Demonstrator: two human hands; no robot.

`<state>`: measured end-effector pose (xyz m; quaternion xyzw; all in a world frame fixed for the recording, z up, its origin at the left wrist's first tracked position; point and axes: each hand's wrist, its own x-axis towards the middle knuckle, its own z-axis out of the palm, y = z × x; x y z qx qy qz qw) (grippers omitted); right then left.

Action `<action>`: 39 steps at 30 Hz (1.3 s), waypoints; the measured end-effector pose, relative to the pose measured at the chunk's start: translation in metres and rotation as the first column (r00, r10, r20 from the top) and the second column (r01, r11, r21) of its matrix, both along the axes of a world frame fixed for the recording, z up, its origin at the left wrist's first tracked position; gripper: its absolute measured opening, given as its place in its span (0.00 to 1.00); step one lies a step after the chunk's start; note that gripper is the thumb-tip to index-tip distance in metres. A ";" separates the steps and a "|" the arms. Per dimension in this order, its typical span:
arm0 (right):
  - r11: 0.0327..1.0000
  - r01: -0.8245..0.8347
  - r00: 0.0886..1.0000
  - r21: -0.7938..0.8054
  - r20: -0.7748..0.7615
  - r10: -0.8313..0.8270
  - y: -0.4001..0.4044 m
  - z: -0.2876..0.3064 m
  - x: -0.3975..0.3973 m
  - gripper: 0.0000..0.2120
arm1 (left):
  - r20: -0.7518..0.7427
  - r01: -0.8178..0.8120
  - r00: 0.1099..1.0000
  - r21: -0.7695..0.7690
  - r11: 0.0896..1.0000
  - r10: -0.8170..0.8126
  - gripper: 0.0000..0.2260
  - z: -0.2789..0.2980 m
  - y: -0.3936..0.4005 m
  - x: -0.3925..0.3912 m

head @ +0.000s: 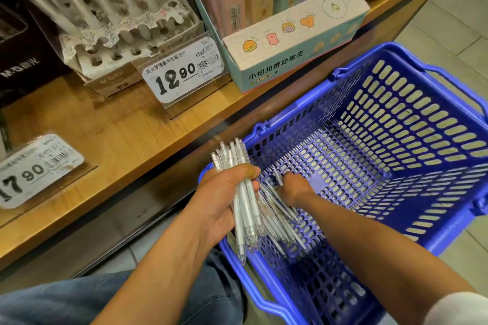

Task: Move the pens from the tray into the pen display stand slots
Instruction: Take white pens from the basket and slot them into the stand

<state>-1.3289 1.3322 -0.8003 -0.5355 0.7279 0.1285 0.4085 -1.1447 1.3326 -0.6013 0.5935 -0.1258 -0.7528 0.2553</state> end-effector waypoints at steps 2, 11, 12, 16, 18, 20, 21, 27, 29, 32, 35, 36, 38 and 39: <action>0.998 0.055 0.997 0.020 0.049 -0.056 0.005 0.009 -0.006 0.10 | 0.003 0.020 1.000 0.010 1.000 -0.020 0.04 0.001 -0.001 -0.002; 0.907 0.411 0.873 -0.096 0.330 -0.360 0.025 0.081 -0.033 0.09 | 0.093 0.155 0.984 -0.019 0.988 -0.152 0.14 -0.001 0.001 -0.014; 0.893 0.438 0.859 -0.108 0.344 -0.379 0.027 0.089 -0.035 0.10 | 0.097 0.170 0.981 -0.014 0.985 -0.168 0.15 -0.001 0.001 -0.015; 0.854 0.513 0.812 -0.085 0.370 -0.451 0.041 0.132 -0.038 0.11 | 0.087 0.243 0.965 0.044 0.969 -0.246 0.15 0.018 0.004 -0.015; 0.866 0.493 0.830 -0.083 0.344 -0.440 0.052 0.162 -0.038 0.13 | 0.089 0.260 0.960 0.072 0.963 -0.266 0.08 0.041 0.007 -0.009; 0.879 0.469 0.850 -0.090 0.317 -0.421 0.062 0.200 -0.036 0.17 | 0.127 0.258 0.955 0.092 0.962 -0.269 0.04 0.072 0.012 -0.002; 0.882 0.464 0.849 -0.080 0.324 -0.417 0.067 0.222 -0.035 0.18 | 0.156 0.254 0.951 0.100 0.962 -0.267 0.04 0.090 0.015 0.001; 0.861 0.508 0.796 -0.019 0.392 -0.461 0.099 0.383 -0.022 0.20 | 0.208 0.249 0.943 0.073 0.966 -0.259 0.04 0.240 0.041 0.021; 0.831 0.556 0.744 0.004 0.442 -0.500 0.112 0.444 -0.015 0.16 | 0.209 0.230 0.949 0.047 0.972 -0.235 0.04 0.295 0.053 0.031; 0.789 0.614 0.659 -0.001 0.551 -0.512 0.129 0.529 0.001 0.12 | 0.223 0.211 0.951 0.039 0.977 -0.214 0.04 0.370 0.072 0.051; 0.770 0.632 0.657 -0.087 0.587 -0.473 0.144 0.610 0.023 0.19 | 0.214 0.161 0.963 0.023 0.987 -0.162 0.04 0.441 0.091 0.077; 0.776 0.619 0.687 -0.120 0.560 -0.462 0.147 0.634 0.030 0.23 | 0.201 0.148 0.968 0.019 0.989 -0.149 0.05 0.463 0.096 0.085; 0.786 0.605 0.703 -0.127 0.548 -0.453 0.150 0.675 0.045 0.27 | 0.189 0.107 0.976 0.004 0.994 -0.106 0.05 0.503 0.106 0.103; 0.789 0.605 0.695 -0.113 0.559 -0.453 0.149 0.694 0.053 0.25 | 0.189 0.076 0.979 -0.006 0.997 -0.074 0.05 0.521 0.110 0.112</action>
